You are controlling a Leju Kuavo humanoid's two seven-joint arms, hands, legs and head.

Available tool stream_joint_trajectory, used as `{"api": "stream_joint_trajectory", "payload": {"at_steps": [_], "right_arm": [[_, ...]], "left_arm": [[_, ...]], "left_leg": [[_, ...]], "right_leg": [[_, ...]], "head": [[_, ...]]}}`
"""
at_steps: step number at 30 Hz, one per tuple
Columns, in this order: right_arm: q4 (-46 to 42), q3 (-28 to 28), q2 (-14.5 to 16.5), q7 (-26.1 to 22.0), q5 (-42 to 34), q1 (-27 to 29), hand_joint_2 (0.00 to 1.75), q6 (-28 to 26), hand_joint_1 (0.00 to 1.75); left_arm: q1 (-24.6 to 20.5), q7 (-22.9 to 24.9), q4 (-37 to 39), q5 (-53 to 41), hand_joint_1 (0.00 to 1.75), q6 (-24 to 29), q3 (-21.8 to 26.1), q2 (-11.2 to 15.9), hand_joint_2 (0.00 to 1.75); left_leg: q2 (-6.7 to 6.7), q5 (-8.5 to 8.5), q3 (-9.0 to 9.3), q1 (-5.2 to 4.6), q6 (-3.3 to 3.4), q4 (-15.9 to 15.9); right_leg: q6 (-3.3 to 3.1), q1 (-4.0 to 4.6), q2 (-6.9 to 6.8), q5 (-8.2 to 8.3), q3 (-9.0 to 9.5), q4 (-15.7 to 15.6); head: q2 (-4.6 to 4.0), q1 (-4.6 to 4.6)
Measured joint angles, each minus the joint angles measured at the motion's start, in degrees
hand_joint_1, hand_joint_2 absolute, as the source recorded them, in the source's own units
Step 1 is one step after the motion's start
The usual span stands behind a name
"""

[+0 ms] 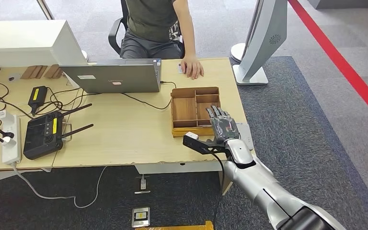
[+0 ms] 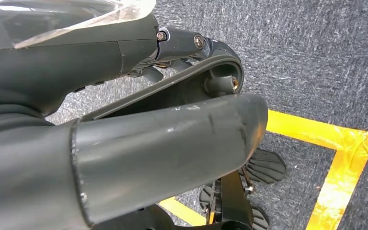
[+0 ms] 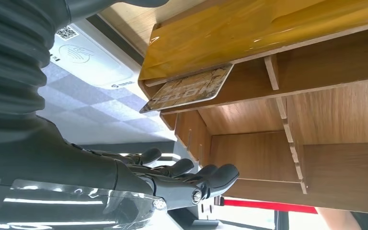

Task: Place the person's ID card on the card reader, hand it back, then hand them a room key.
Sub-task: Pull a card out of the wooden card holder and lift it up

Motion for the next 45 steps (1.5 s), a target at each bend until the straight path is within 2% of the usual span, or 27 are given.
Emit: {"api": "stream_joint_trajectory", "payload": {"at_steps": [1,2,5,6,38,45], "right_arm": [[0.0,0.0,0.0,0.2,0.2,0.0,1.75,0.1,0.0],[0.0,0.0,0.0,0.4,0.4,0.0,1.75,0.3,0.21],[-0.1,0.0,0.0,1.2,1.1,0.0,1.75,0.8,1.52],[-0.1,0.0,-0.1,1.3,1.2,0.0,1.75,0.9,1.75],[-1.1,0.0,-0.1,0.7,1.9,0.1,1.75,2.1,1.75],[-4.1,-0.1,-0.1,1.2,3.3,-0.4,1.75,1.9,1.75]], "left_arm": [[0.0,0.0,0.0,0.0,0.0,0.0,0.0,0.0,0.0],[0.0,0.0,0.0,-0.1,0.0,-0.1,0.0,0.0,0.0],[0.0,0.0,0.0,-0.1,0.0,-0.2,0.0,0.0,0.0],[0.0,0.0,0.0,-0.1,0.0,-0.2,0.0,0.0,0.0],[0.0,0.6,0.0,-1.8,0.0,-1.5,0.0,0.3,0.0],[0.0,0.4,0.0,-2.0,0.0,-1.6,-0.1,0.3,0.0]], "left_leg": [[0.0,0.0,0.0,0.0,0.0,0.0],[0.0,0.0,0.0,0.0,0.0,0.0],[0.0,0.0,0.0,0.0,0.0,0.0],[0.0,0.0,0.0,0.0,0.0,0.0],[0.01,0.0,0.0,0.0,0.0,0.0],[0.01,0.0,0.0,0.0,0.0,0.0]], "right_leg": [[0.0,0.0,0.0,0.0,0.0,0.0],[0.0,0.0,0.0,0.0,0.0,0.0],[0.0,0.0,0.0,0.0,-0.01,0.0],[0.0,0.0,0.0,0.0,-0.01,0.0],[0.0,0.0,0.0,0.0,0.0,0.0],[0.0,0.0,0.0,0.0,-0.01,0.0]], "head": [[0.0,0.0],[0.0,0.0],[0.0,0.0],[0.0,0.0],[0.0,0.0],[0.0,0.0]]}}
